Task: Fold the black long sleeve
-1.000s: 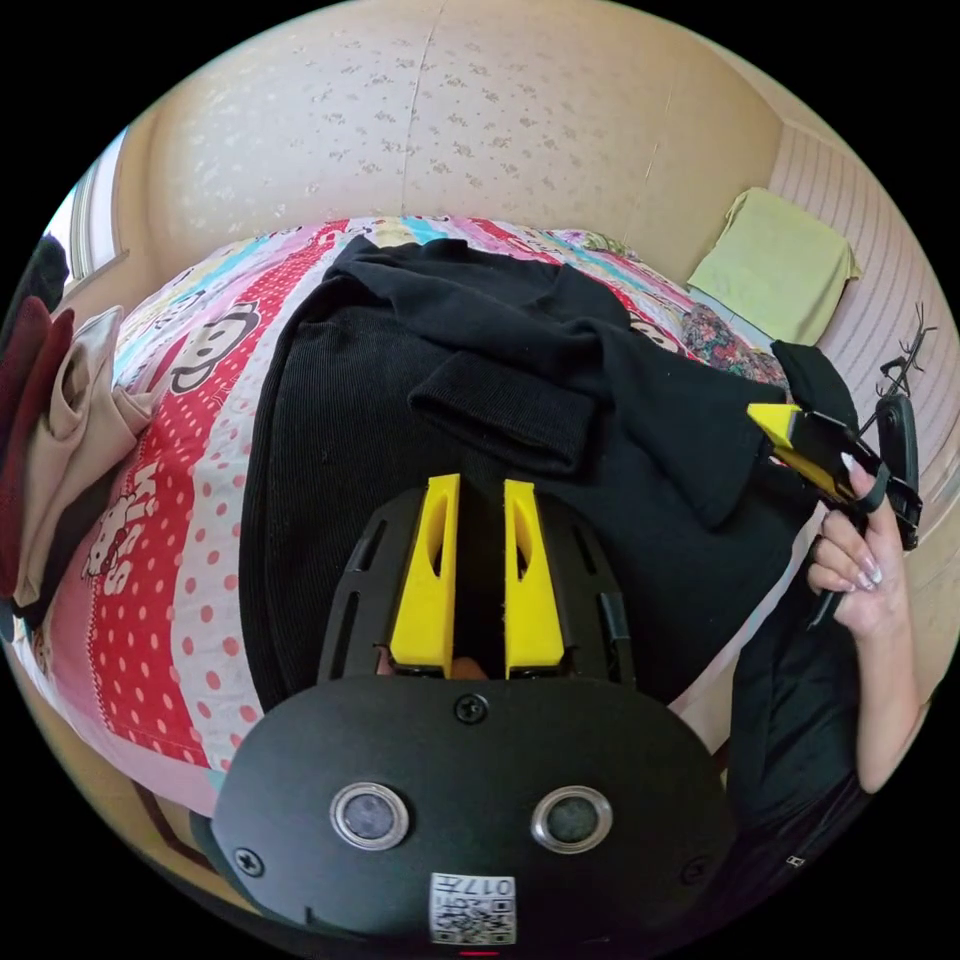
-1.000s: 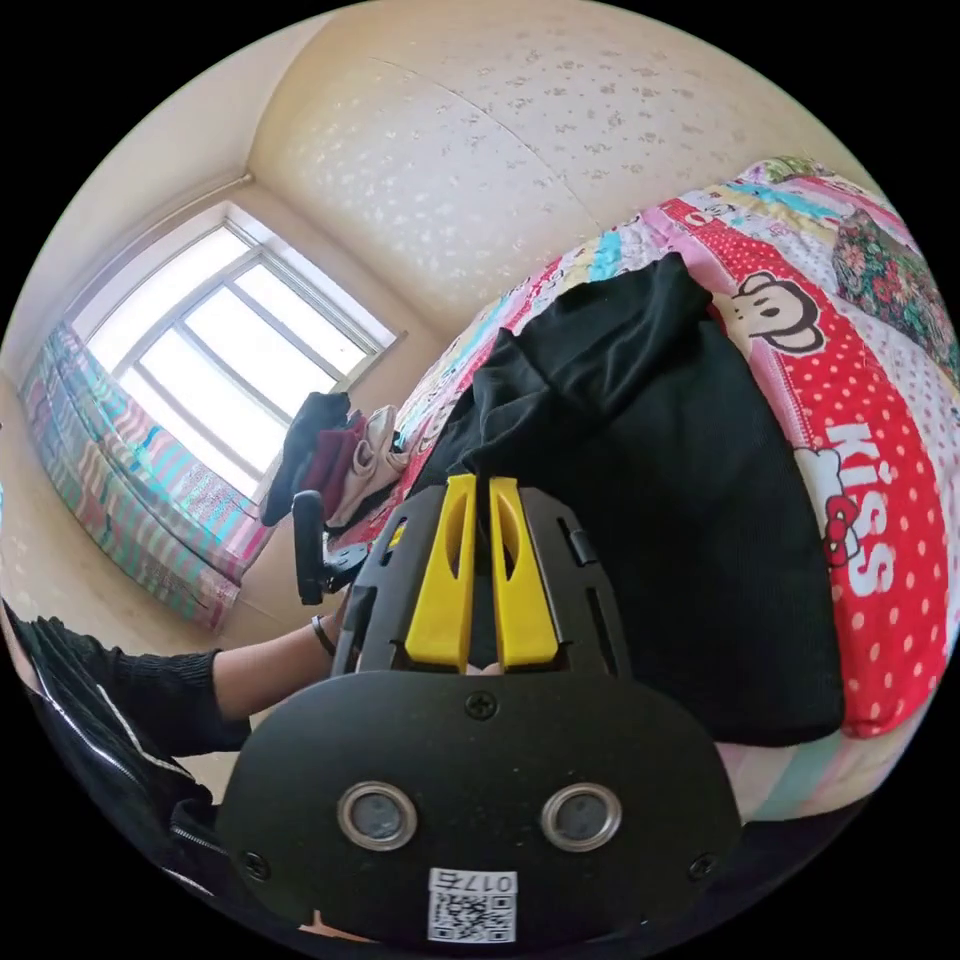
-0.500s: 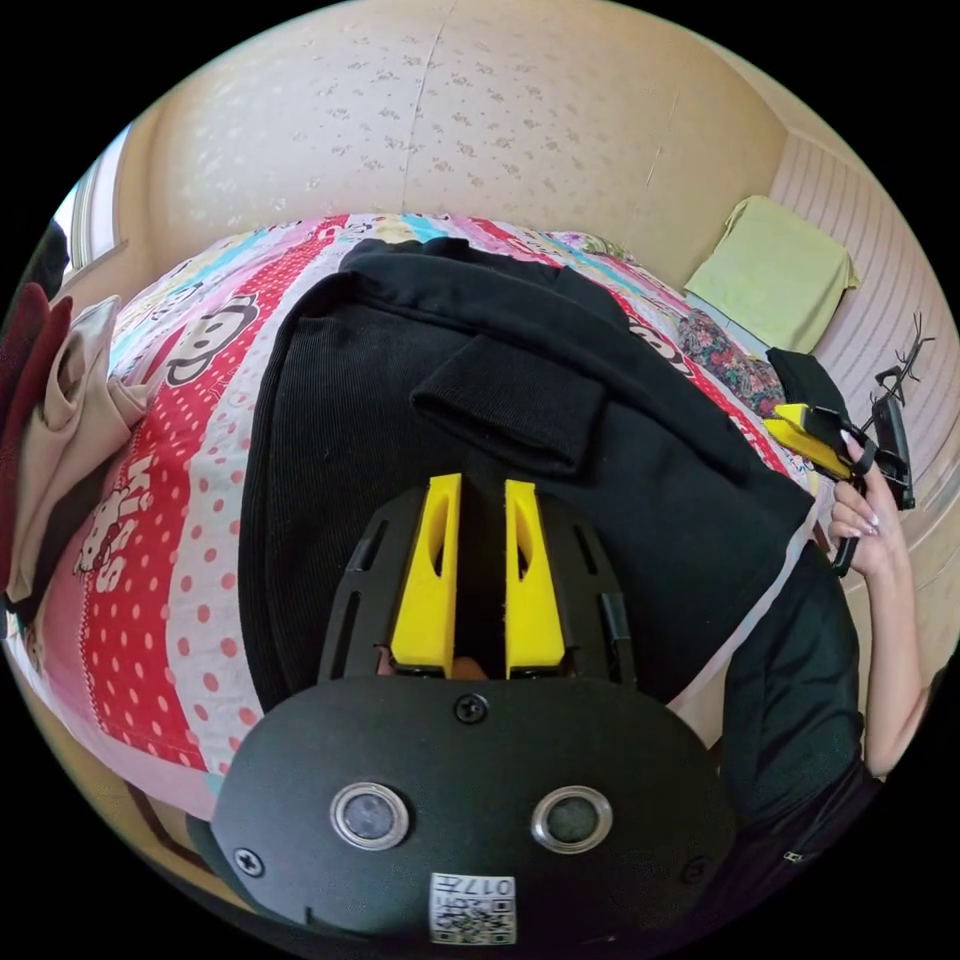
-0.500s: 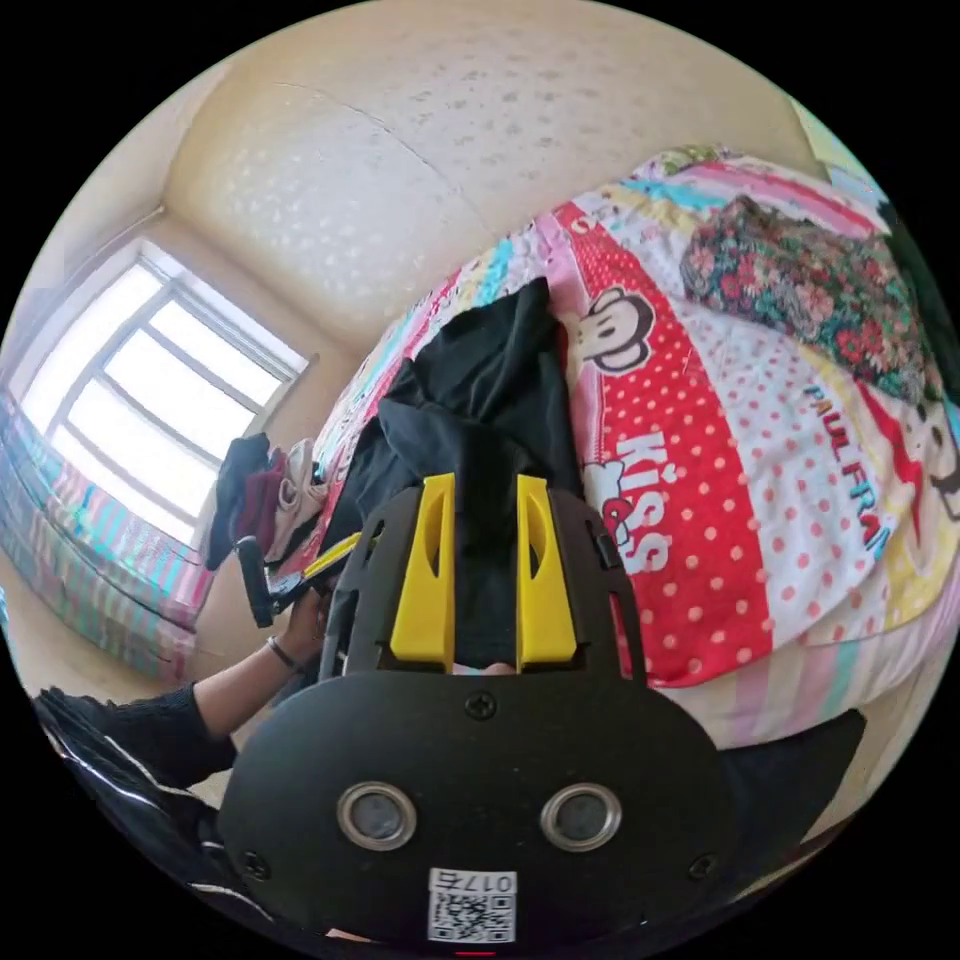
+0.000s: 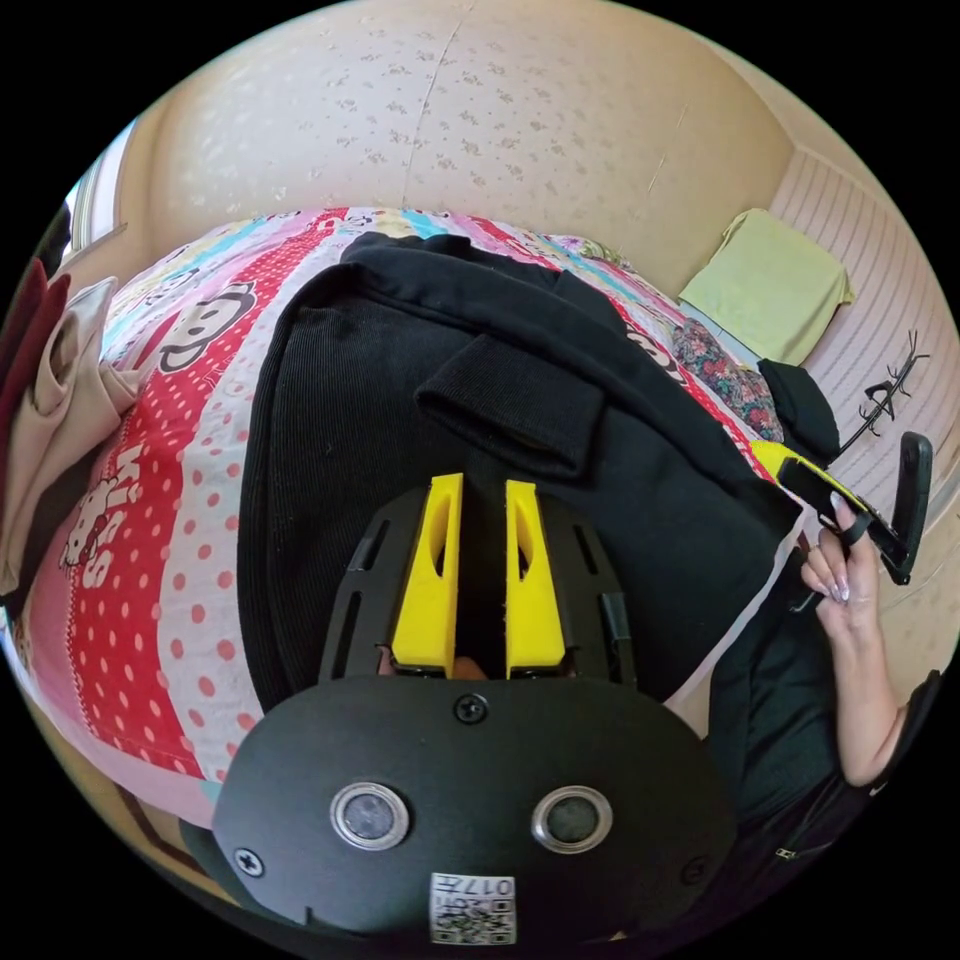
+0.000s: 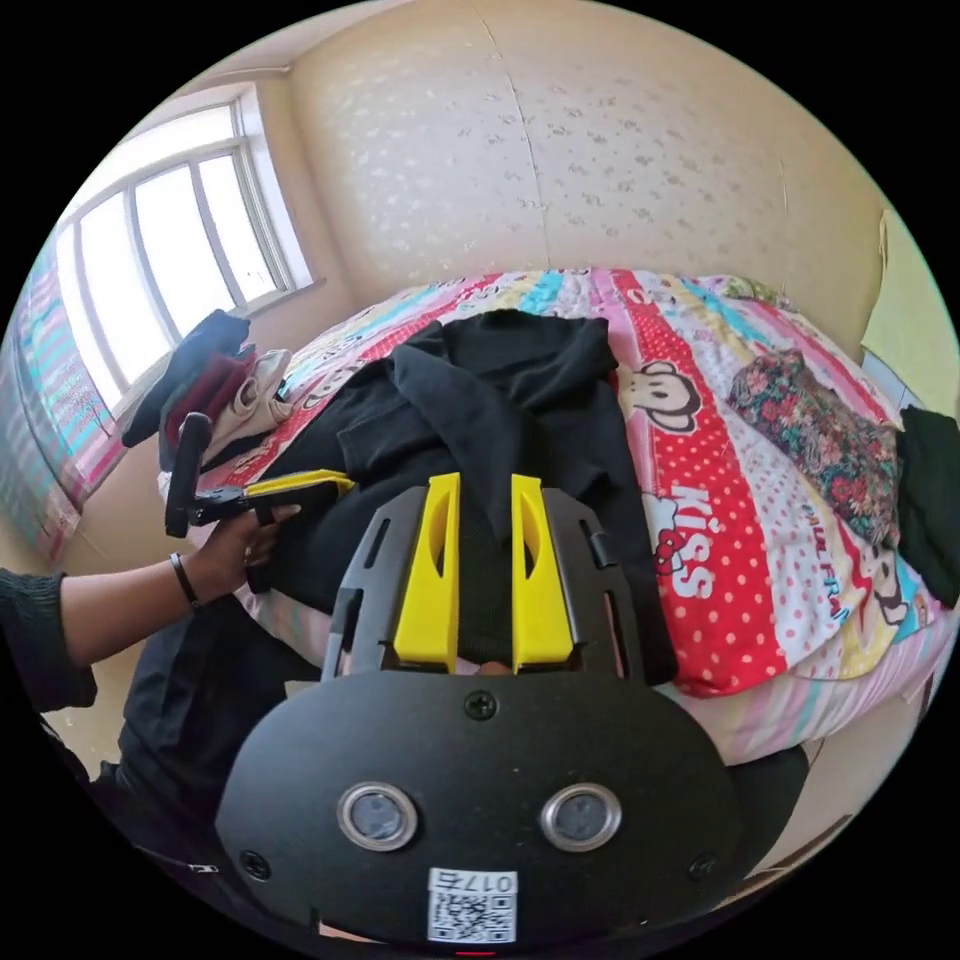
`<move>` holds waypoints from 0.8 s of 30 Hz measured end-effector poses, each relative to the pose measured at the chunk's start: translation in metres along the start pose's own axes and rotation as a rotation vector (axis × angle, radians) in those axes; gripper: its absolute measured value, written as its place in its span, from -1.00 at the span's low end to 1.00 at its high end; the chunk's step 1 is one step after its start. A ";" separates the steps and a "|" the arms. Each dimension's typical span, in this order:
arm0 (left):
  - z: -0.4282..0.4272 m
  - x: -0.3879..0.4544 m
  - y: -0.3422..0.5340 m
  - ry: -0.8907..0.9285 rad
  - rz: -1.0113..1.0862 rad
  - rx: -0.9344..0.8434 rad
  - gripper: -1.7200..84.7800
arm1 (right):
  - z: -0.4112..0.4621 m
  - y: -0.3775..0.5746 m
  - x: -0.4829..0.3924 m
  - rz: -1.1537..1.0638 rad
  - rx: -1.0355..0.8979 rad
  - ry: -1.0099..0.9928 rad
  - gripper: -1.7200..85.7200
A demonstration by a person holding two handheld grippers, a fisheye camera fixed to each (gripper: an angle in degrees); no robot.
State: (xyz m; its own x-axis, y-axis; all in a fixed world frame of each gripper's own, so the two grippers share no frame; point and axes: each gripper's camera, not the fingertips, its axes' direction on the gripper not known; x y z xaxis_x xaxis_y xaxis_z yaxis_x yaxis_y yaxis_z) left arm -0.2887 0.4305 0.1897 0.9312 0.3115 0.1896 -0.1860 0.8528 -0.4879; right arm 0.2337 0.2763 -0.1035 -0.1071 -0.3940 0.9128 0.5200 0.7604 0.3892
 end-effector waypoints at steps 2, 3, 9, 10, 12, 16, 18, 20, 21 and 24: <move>0.001 -0.001 0.001 0.003 -0.002 0.000 -0.78 | 0.015 -0.017 -0.001 -0.023 -0.020 -0.047 -0.78; 0.001 -0.002 0.002 0.004 -0.002 -0.001 -0.78 | 0.026 -0.020 0.000 -0.024 -0.067 -0.063 -0.78; 0.003 -0.006 0.005 0.009 -0.005 0.001 -0.78 | 0.076 -0.029 0.009 -0.059 -0.460 -0.203 -0.86; 0.003 -0.006 0.006 0.010 -0.006 0.001 -0.78 | 0.071 -0.036 0.012 -0.046 -0.491 -0.245 -0.88; 0.004 -0.008 0.007 0.012 -0.007 0.001 -0.78 | 0.060 -0.051 0.013 -0.048 -0.503 -0.270 -0.90; 0.006 -0.013 0.009 0.035 -0.019 0.001 -0.78 | 0.013 -0.097 -0.003 -0.065 -0.170 -0.327 -0.94; 0.007 -0.014 0.010 0.038 -0.022 0.000 -0.78 | 0.012 -0.119 -0.014 -0.062 -0.047 -0.349 -0.95; 0.007 -0.014 0.011 0.034 -0.020 0.000 -0.78 | 0.046 -0.148 -0.035 -0.098 -0.057 -0.307 -0.95; 0.008 -0.014 0.011 0.032 -0.020 0.000 -0.78 | 0.060 -0.153 -0.042 -0.109 -0.076 -0.280 -0.95; 0.008 -0.014 0.013 0.035 -0.021 0.001 -0.78 | 0.163 -0.148 -0.072 -0.103 -0.440 -0.223 -0.95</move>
State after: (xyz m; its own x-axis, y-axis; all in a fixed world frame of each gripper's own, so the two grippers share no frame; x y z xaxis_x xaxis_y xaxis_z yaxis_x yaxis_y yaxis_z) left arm -0.3071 0.4403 0.1880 0.9453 0.2786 0.1696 -0.1665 0.8594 -0.4834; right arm 0.0263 0.2756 -0.2065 -0.3302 -0.2985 0.8955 0.8003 0.4144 0.4333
